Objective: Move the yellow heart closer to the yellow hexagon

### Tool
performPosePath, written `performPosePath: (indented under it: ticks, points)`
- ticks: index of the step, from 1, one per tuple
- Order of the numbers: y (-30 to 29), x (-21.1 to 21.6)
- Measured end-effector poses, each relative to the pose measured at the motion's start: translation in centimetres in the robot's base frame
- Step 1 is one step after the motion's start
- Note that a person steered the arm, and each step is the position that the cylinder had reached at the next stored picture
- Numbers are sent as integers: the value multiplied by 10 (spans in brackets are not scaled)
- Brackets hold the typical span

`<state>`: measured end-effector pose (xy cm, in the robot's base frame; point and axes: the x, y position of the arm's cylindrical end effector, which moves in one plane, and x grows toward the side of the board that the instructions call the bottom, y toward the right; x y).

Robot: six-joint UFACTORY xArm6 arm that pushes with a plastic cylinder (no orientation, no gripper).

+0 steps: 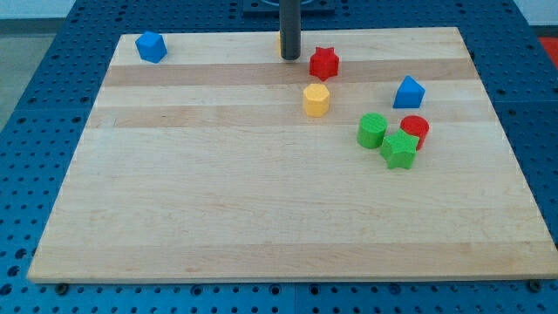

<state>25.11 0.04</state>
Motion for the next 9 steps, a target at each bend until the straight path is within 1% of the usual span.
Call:
performPosePath:
  ticks: [1,2,3,4,5,6,8,9]
  points:
    - [-2,0]
    - [-14,12]
    - [-13,32]
    - [19,33]
    - [69,33]
    - [104,38]
    - [113,71]
    - [125,70]
